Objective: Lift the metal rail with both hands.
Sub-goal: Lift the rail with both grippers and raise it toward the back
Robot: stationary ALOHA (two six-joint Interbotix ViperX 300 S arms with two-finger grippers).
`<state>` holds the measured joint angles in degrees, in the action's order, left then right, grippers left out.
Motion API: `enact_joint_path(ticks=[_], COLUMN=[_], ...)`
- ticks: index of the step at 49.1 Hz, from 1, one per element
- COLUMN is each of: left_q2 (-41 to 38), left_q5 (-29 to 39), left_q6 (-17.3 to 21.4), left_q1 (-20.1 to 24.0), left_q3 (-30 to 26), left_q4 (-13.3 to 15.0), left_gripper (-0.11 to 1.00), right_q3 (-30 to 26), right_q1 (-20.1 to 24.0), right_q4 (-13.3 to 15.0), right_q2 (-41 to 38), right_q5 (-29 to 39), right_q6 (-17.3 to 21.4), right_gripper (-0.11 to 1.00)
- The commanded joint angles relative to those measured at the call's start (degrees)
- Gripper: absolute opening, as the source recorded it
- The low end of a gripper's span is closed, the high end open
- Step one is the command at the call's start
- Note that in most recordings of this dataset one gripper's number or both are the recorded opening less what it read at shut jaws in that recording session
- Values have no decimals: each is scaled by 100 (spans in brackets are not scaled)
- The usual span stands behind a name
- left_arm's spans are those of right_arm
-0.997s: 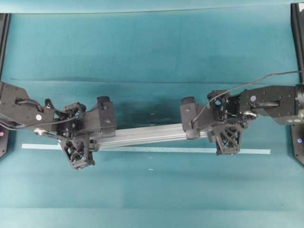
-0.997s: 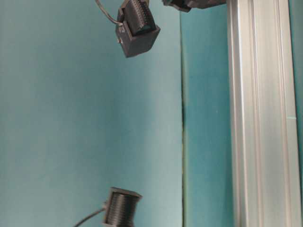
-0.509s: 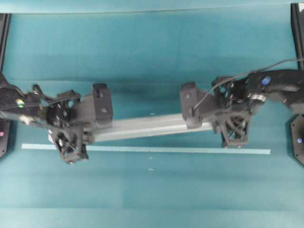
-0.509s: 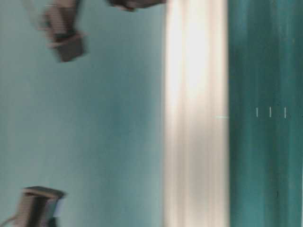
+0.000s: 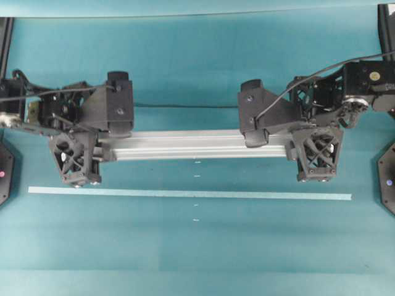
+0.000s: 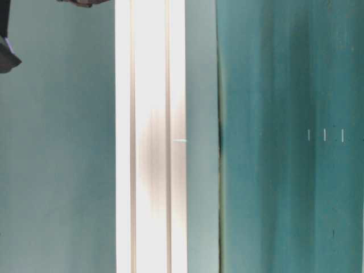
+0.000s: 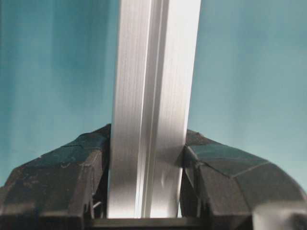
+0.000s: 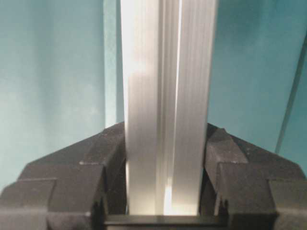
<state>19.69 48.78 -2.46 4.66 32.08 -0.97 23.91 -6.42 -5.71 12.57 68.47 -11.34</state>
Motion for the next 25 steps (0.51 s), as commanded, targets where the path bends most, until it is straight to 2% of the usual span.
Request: enact_joint_path(ticks=[1, 11, 25], left_q2=[114, 123, 132], left_q5=[-26, 105, 114], left_q6=[53, 123, 141], left_q1=[105, 167, 167], left_q3=[-308, -352, -519], left_q4=[-26, -26, -35], left_gripper=[32, 32, 32], right_q3=[-352, -721, -721], right_q1=[141, 237, 325], right_q4=[-141, -193, -193], right_q2=[70, 70, 70], right_q5=[9, 360, 422], right_q6=[70, 396, 659], right_gripper=[38, 38, 37])
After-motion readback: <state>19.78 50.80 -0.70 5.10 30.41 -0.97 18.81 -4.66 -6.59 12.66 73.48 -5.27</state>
